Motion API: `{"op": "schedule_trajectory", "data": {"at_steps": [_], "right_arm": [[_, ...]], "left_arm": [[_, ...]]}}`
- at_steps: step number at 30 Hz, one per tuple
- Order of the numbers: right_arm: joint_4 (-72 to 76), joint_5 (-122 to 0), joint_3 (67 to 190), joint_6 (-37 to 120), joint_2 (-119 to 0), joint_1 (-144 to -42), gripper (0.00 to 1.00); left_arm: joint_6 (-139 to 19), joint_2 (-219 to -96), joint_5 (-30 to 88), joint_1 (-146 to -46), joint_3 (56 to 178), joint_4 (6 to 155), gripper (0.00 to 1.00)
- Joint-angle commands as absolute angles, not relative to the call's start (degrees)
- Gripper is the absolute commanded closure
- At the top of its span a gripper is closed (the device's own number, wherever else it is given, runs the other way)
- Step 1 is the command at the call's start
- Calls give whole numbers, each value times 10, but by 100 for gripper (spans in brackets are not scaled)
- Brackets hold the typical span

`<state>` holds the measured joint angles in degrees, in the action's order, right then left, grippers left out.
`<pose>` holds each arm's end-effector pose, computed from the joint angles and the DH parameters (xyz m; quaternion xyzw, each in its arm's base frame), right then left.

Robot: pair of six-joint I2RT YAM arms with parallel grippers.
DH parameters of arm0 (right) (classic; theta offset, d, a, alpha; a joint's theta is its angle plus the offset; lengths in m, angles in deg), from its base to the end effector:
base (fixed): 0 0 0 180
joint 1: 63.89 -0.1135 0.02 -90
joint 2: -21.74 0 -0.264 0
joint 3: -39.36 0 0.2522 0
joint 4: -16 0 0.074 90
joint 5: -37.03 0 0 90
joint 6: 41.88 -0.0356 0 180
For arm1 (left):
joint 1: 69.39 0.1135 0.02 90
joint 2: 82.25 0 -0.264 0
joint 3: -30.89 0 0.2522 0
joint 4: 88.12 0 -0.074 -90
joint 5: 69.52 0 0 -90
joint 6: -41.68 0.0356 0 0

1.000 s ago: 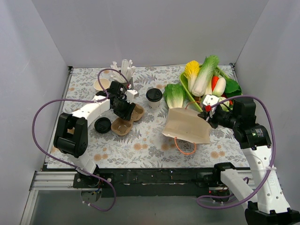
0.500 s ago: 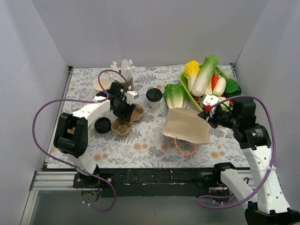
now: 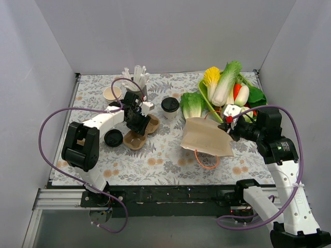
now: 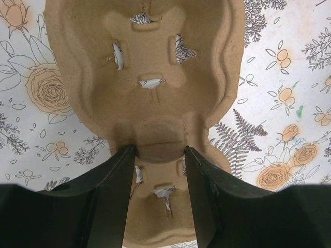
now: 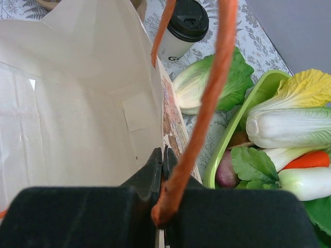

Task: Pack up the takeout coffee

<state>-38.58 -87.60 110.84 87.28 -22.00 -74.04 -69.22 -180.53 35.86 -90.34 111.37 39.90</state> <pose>0.1388 0.0454 0.3668 -0.4809 0.6741 0.1202 0.5475 0.3100 -0.1288 0.1960 0.0239 0.9756 -0.1852 0.1154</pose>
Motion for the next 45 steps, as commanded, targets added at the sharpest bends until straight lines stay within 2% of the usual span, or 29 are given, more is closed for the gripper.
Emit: {"op": "schedule_trajectory", "data": {"at_steps": [1, 5, 11, 12, 13, 14, 15, 23, 26, 31, 33, 36, 40, 45], "right_arm": [[-377, -869, 1096, 864, -219, -742, 99], [-377, -868, 1093, 864, -216, -743, 99], [-374, -865, 1092, 864, -218, -742, 99], [-374, -865, 1093, 864, -218, -742, 99], [-373, -863, 1093, 864, -219, -742, 99], [-373, -862, 1094, 865, -220, -743, 99], [-373, -860, 1095, 866, -223, -743, 99], [-405, -845, 1115, 868, -225, -743, 99], [-414, -846, 1117, 870, -221, -742, 99], [-441, -857, 1142, 867, -233, -743, 99], [-447, -858, 1153, 865, -240, -742, 99], [-450, -855, 1158, 861, -245, -742, 99], [-442, -856, 1154, 851, -248, -742, 99], [-425, -859, 1154, 828, -262, -743, 99]], "left_arm": [[-700, -1810, 338, -911, 1123, 408, 58], [-701, -1812, 330, -912, 1128, 408, 61], [-702, -1796, 326, -912, 1135, 388, 73], [-698, -1793, 330, -911, 1136, 378, 76], [-695, -1787, 336, -911, 1136, 372, 89], [-694, -1773, 346, -910, 1136, 366, 98], [-692, -1763, 354, -909, 1133, 357, 100], [-685, -1637, 431, -907, 1109, 308, 100], [-681, -1579, 496, -907, 1103, 301, 100], [-716, -1506, 583, -907, 1132, 372, 100], [-748, -1503, 603, -907, 1169, 430, 100], [-715, -1525, 642, -924, 1257, 439, 100], [-693, -1531, 686, -939, 1312, 484, 100], [-734, -1577, 708, -1024, 1375, 536, 100]]}}
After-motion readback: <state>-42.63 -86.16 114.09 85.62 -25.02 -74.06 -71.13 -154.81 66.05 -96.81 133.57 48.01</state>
